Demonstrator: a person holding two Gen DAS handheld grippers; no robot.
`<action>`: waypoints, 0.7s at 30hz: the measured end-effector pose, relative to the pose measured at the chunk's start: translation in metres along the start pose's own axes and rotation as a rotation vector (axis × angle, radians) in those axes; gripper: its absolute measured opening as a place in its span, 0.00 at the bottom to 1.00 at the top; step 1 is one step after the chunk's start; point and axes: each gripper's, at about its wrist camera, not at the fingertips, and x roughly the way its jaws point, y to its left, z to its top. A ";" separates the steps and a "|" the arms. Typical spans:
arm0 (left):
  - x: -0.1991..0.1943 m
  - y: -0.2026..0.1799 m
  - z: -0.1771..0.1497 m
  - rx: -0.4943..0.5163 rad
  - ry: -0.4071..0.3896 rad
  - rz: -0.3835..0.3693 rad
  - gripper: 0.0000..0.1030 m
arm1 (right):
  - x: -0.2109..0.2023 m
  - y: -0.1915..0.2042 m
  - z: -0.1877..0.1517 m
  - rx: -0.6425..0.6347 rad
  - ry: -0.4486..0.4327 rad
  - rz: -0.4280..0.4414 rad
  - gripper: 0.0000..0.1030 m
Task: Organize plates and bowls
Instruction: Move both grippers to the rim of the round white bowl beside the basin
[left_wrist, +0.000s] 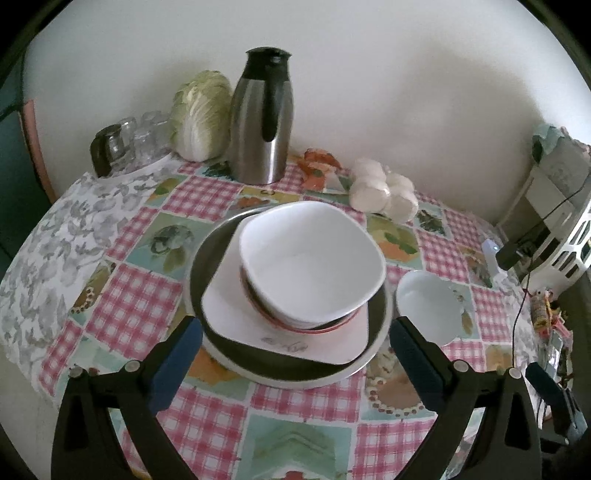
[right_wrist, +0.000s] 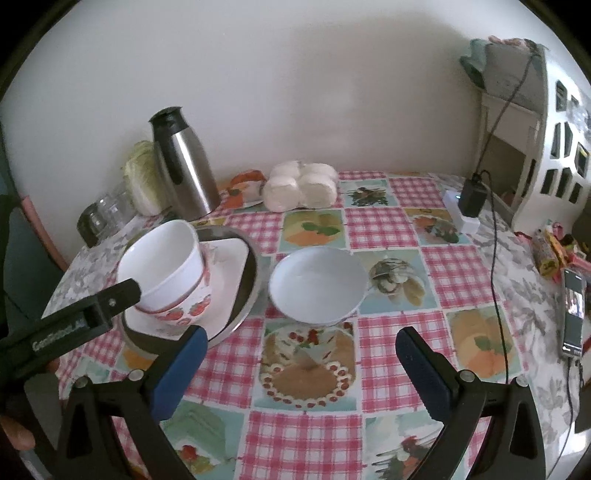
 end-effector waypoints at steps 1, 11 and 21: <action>0.001 -0.002 0.000 0.004 0.000 -0.010 0.98 | 0.001 -0.003 0.000 0.008 0.000 0.001 1.00; 0.009 -0.050 -0.012 0.120 0.045 -0.080 0.98 | 0.010 -0.035 -0.002 0.051 0.031 0.032 1.00; 0.033 -0.080 -0.006 0.126 0.113 -0.089 0.98 | 0.033 -0.083 0.001 0.194 0.061 -0.058 1.00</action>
